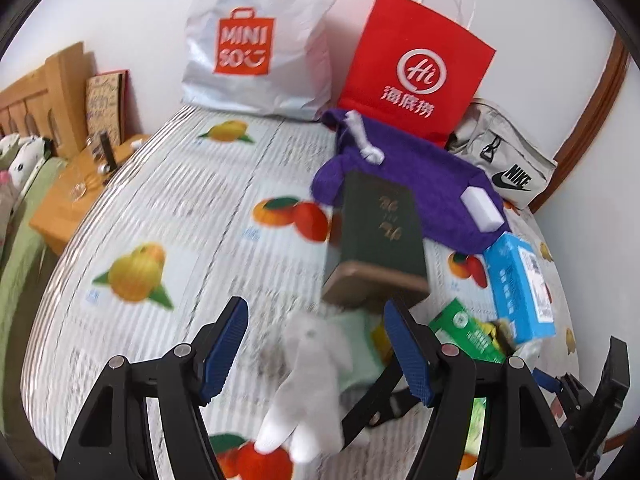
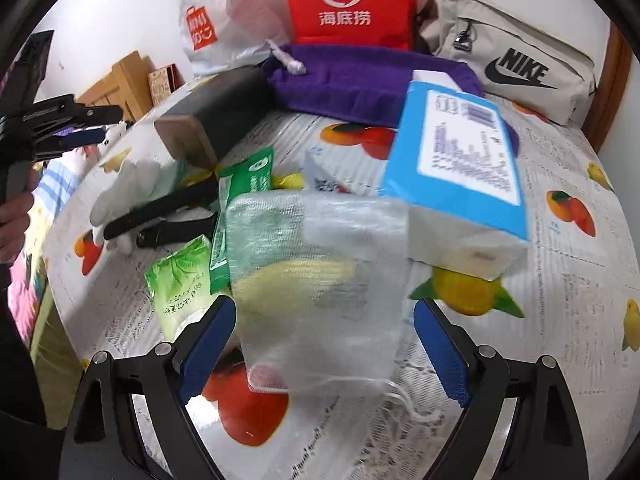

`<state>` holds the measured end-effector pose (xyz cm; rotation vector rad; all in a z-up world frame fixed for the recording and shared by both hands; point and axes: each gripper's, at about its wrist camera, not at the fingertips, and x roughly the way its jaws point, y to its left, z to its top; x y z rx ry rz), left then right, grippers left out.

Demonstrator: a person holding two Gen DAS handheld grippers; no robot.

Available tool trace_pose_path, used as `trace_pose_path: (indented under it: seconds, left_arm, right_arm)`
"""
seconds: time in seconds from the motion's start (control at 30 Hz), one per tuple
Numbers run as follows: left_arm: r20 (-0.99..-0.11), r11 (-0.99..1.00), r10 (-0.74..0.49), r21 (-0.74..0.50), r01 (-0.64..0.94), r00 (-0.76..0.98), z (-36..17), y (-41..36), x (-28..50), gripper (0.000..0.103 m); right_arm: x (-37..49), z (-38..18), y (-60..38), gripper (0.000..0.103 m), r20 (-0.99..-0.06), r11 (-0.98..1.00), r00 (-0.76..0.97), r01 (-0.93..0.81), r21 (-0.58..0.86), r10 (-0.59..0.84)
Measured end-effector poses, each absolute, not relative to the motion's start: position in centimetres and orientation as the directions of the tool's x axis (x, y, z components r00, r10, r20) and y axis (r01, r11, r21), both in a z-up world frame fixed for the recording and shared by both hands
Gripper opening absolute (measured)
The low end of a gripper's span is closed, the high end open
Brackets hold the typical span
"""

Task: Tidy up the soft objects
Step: 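Grasp another white glove with the left gripper while the right gripper grasps the white mesh bag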

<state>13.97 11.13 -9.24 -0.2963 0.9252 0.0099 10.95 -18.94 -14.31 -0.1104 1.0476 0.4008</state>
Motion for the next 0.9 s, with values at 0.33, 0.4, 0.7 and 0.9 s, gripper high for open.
trace_pose_path:
  seconds: [0.33, 0.4, 0.7, 0.9]
  left_arm:
    - [-0.799, 0.957, -0.085, -0.232, -0.174, 0.596, -10.6, 12.3, 11.1, 0.069]
    - [-0.799, 0.955, -0.087, -0.237, -0.178, 0.595, -10.8, 12.4, 10.8, 0.069]
    - [-0.812, 0.955, -0.117, -0.249, -0.159, 0.572, -12.9, 11.3, 11.1, 0.069]
    - [-0.812, 0.963, -0.102, -0.226, -0.148, 0.575, -14.3, 10.0, 12.5, 0.069]
  right_arm:
    - [9.8, -13.2, -19.7, 0.031, -0.821, 0.924, 0.5, -0.372, 0.086, 0.277]
    - [9.5, -12.8, -20.1, 0.024, -0.814, 0.924, 0.504, -0.368, 0.1, 0.289]
    - [7.0, -10.8, -21.6, 0.014, -0.763, 0.917, 0.542, -0.364, 0.165, 0.352]
    - [6.1, -10.4, -23.0, 0.012, -0.762, 0.932, 0.563, -0.33, 0.148, 0.32]
